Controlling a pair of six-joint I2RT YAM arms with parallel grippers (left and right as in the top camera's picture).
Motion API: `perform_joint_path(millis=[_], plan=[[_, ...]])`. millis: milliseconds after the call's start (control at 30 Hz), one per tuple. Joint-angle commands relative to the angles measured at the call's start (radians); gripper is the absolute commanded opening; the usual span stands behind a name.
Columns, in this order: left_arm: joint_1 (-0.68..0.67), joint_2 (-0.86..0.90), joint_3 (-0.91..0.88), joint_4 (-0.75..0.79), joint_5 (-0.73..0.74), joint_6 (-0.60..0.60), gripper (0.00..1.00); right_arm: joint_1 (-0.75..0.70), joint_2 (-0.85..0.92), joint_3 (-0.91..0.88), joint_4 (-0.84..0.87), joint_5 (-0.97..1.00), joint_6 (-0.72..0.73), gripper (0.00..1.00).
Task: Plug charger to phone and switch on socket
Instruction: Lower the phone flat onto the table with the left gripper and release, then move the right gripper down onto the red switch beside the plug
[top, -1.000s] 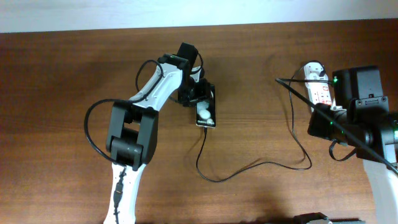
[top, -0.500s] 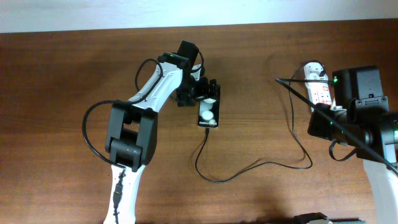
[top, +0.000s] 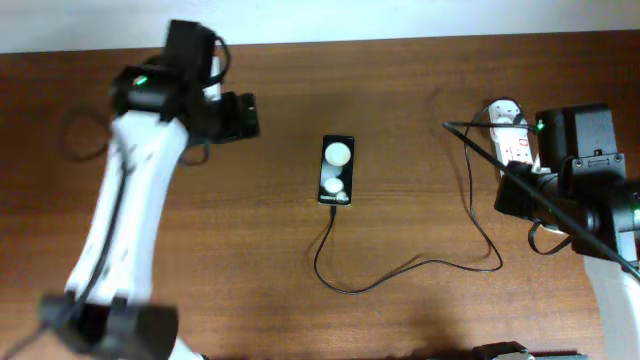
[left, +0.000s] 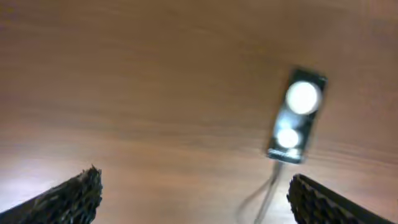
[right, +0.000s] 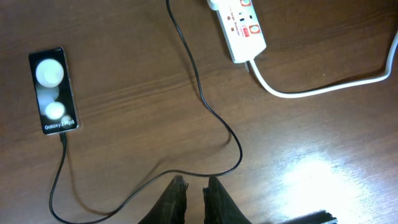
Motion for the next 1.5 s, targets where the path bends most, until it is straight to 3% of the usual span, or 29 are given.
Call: perform_joint_path(millis=[0,100,267,367,467,500,533,633,667,733,767,800,833,933,1133,1233,1367,1467], plan=[[0.005,-0.194,0.003,-0.147,-0.381,0.014,0.99,-0.006,0.002,-0.006,0.023,0.012,0.009,0.14],[0.004,-0.282,0.003,-0.278,-0.477,-0.011,0.99,-0.006,0.002,-0.006,0.034,0.013,0.035,0.15],[0.003,-0.480,-0.034,-0.274,-0.516,-0.081,0.99,-0.006,0.002,-0.079,0.084,0.016,0.035,0.16],[0.003,-0.634,-0.160,-0.267,-0.557,-0.097,0.99,-0.006,0.003,-0.195,0.159,0.010,0.035,0.23],[0.003,-0.766,-0.275,-0.328,-0.525,-0.096,0.99,-0.006,0.026,-0.299,0.270,-0.081,0.035,0.56],[0.003,-0.793,-0.291,-0.362,-0.506,-0.096,0.99,-0.006,0.049,-0.314,0.307,-0.134,0.035,0.84],[0.003,-0.806,-0.291,-0.375,-0.497,-0.096,0.99,-0.006,0.077,-0.314,0.328,-0.185,0.035,0.99],[0.003,-0.844,-0.291,-0.369,-0.496,-0.096,0.99,-0.006,0.204,-0.314,0.366,-0.302,0.034,0.99],[0.003,-0.857,-0.291,-0.369,-0.496,-0.096,0.99,-0.006,0.244,-0.314,0.360,-0.302,0.034,0.96],[0.003,-0.874,-0.291,-0.369,-0.496,-0.096,0.99,-0.006,0.300,-0.314,0.349,-0.304,0.034,0.65],[0.003,-0.894,-0.291,-0.369,-0.496,-0.096,0.99,-0.006,0.311,-0.314,0.349,-0.307,0.034,0.43],[0.004,-0.915,-0.291,-0.369,-0.496,-0.096,0.99,-0.006,0.309,-0.313,0.349,-0.307,0.034,0.29],[0.004,-0.936,-0.291,-0.369,-0.496,-0.096,0.99,-0.006,0.307,-0.312,0.351,-0.307,0.034,0.19],[0.005,-1.035,-0.291,-0.372,-0.496,-0.096,0.99,-0.013,0.307,-0.304,0.351,-0.299,0.034,0.05],[0.167,-1.330,-0.291,-0.373,-0.496,-0.096,0.99,-0.234,0.307,-0.145,0.306,-0.299,0.035,0.04],[0.167,-1.466,-0.291,-0.374,-0.497,-0.096,0.99,-0.363,0.309,-0.124,0.336,-0.202,0.155,0.04],[0.167,-1.514,-0.290,-0.374,-0.497,-0.096,0.99,-0.475,0.355,-0.124,0.512,-0.138,0.238,0.04],[0.167,-1.514,-0.290,-0.374,-0.497,-0.096,0.99,-0.499,0.536,-0.100,0.550,-0.148,0.239,0.04]])
